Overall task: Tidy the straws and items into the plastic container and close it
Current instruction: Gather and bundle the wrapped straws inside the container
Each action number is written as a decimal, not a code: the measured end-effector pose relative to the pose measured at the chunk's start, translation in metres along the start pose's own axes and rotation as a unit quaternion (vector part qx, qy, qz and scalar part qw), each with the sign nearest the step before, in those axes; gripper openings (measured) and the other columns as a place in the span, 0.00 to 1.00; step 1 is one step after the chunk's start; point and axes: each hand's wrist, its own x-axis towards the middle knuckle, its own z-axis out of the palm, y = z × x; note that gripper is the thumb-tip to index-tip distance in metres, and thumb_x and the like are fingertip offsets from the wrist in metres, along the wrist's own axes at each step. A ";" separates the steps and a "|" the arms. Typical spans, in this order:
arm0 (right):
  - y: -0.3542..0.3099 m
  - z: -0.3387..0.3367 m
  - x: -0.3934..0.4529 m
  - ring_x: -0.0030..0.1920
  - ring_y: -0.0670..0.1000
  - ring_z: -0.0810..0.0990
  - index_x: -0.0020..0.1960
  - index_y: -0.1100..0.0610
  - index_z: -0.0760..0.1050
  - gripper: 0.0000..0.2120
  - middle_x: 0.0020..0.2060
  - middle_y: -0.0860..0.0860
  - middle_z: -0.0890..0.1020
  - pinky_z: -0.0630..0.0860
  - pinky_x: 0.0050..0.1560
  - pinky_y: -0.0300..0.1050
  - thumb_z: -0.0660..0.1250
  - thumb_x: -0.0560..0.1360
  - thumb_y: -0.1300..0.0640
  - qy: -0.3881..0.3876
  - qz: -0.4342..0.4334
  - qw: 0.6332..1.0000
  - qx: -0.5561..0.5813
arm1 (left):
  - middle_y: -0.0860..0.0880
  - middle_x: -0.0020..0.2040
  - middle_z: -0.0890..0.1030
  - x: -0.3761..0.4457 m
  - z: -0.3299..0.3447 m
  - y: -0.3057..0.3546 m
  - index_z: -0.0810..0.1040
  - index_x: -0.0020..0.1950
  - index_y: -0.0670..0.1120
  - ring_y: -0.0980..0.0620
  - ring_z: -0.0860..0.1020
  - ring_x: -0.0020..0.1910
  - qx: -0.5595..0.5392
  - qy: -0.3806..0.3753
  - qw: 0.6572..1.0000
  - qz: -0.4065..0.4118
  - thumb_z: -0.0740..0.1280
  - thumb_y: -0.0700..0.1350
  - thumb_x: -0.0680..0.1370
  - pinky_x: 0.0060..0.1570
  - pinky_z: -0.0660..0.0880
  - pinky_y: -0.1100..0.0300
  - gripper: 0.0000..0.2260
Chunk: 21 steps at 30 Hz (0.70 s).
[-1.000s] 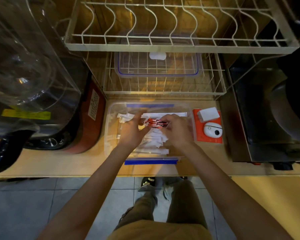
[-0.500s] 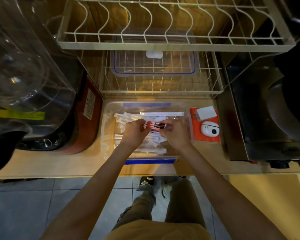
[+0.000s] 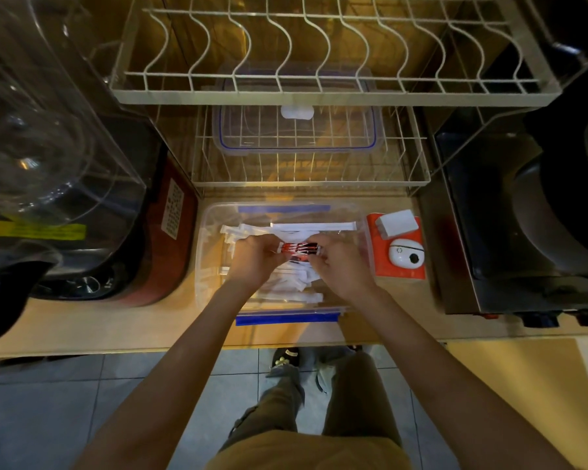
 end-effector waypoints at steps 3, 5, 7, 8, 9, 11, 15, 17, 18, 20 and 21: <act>-0.003 -0.009 0.001 0.62 0.52 0.70 0.65 0.52 0.71 0.17 0.60 0.51 0.77 0.68 0.58 0.46 0.62 0.77 0.53 -0.004 -0.075 0.986 -0.146 | 0.38 0.42 0.85 0.000 -0.006 0.005 0.82 0.44 0.37 0.42 0.81 0.42 0.009 -0.002 0.998 0.056 0.71 0.43 0.72 0.41 0.72 0.57 0.09; -0.008 -0.017 0.002 0.65 0.51 0.68 0.67 0.52 0.70 0.18 0.62 0.50 0.76 0.67 0.59 0.46 0.62 0.77 0.54 -0.020 -0.107 0.981 -0.161 | 0.39 0.42 0.85 -0.001 -0.011 0.013 0.83 0.44 0.38 0.43 0.82 0.42 0.003 -0.005 0.995 0.099 0.72 0.41 0.71 0.43 0.73 0.59 0.07; -0.013 -0.024 0.001 0.61 0.52 0.72 0.65 0.53 0.72 0.16 0.59 0.52 0.79 0.68 0.56 0.46 0.61 0.77 0.57 -0.038 -0.119 0.980 -0.156 | 0.39 0.41 0.85 -0.001 -0.015 0.021 0.83 0.44 0.39 0.43 0.82 0.40 0.010 -0.012 0.990 0.137 0.71 0.41 0.71 0.44 0.77 0.55 0.06; -0.013 -0.027 0.001 0.58 0.53 0.75 0.63 0.53 0.73 0.15 0.56 0.53 0.80 0.69 0.53 0.46 0.61 0.77 0.58 -0.039 -0.113 0.982 -0.143 | 0.40 0.41 0.85 -0.001 -0.016 0.025 0.83 0.45 0.39 0.44 0.82 0.40 0.014 -0.014 0.989 0.147 0.71 0.41 0.71 0.45 0.78 0.53 0.06; -0.014 -0.031 0.000 0.54 0.53 0.76 0.60 0.54 0.74 0.13 0.53 0.54 0.81 0.70 0.50 0.45 0.61 0.77 0.59 -0.034 -0.101 0.987 -0.117 | 0.41 0.43 0.85 -0.001 -0.017 0.027 0.83 0.47 0.40 0.46 0.81 0.40 0.011 -0.015 0.989 0.149 0.71 0.41 0.72 0.46 0.78 0.54 0.07; -0.011 -0.039 -0.004 0.48 0.51 0.78 0.57 0.55 0.77 0.11 0.49 0.52 0.83 0.70 0.44 0.40 0.63 0.76 0.59 -0.014 -0.066 0.997 -0.038 | 0.44 0.50 0.84 -0.003 -0.018 0.031 0.80 0.54 0.42 0.50 0.80 0.42 -0.022 -0.016 0.991 0.133 0.71 0.41 0.71 0.47 0.77 0.58 0.12; -0.001 -0.055 -0.013 0.45 0.50 0.81 0.56 0.60 0.78 0.12 0.46 0.54 0.83 0.77 0.47 0.43 0.69 0.72 0.65 0.040 0.046 0.976 0.210 | 0.46 0.54 0.80 -0.006 -0.012 0.032 0.73 0.62 0.46 0.50 0.80 0.45 -0.035 -0.030 0.990 0.132 0.74 0.41 0.68 0.48 0.77 0.55 0.23; 0.006 -0.060 -0.019 0.40 0.46 0.83 0.48 0.58 0.77 0.09 0.45 0.56 0.83 0.80 0.45 0.41 0.70 0.70 0.68 0.054 0.093 0.939 0.327 | 0.48 0.54 0.79 -0.006 -0.003 0.033 0.70 0.65 0.49 0.51 0.78 0.48 -0.020 -0.046 0.989 0.140 0.74 0.42 0.68 0.48 0.75 0.57 0.27; 0.010 -0.061 -0.022 0.36 0.41 0.83 0.45 0.56 0.77 0.09 0.43 0.55 0.83 0.80 0.41 0.36 0.70 0.70 0.69 0.062 0.110 0.923 0.364 | 0.48 0.55 0.79 -0.006 0.002 0.033 0.69 0.66 0.50 0.50 0.78 0.50 -0.012 -0.058 0.989 0.139 0.74 0.43 0.68 0.50 0.74 0.57 0.28; 0.016 -0.063 -0.027 0.32 0.37 0.82 0.41 0.54 0.76 0.11 0.39 0.52 0.82 0.78 0.36 0.30 0.69 0.70 0.70 0.080 0.143 0.891 0.423 | 0.47 0.60 0.77 -0.003 0.013 0.034 0.70 0.66 0.50 0.48 0.75 0.58 0.050 -0.089 0.983 0.153 0.73 0.44 0.68 0.56 0.73 0.55 0.28; 0.017 -0.064 -0.030 0.31 0.36 0.81 0.41 0.54 0.77 0.10 0.38 0.50 0.82 0.77 0.34 0.29 0.69 0.70 0.69 0.088 0.160 0.878 0.442 | 0.47 0.63 0.76 -0.001 0.018 0.034 0.70 0.66 0.50 0.48 0.73 0.61 0.101 -0.108 0.973 0.178 0.73 0.45 0.68 0.59 0.72 0.54 0.28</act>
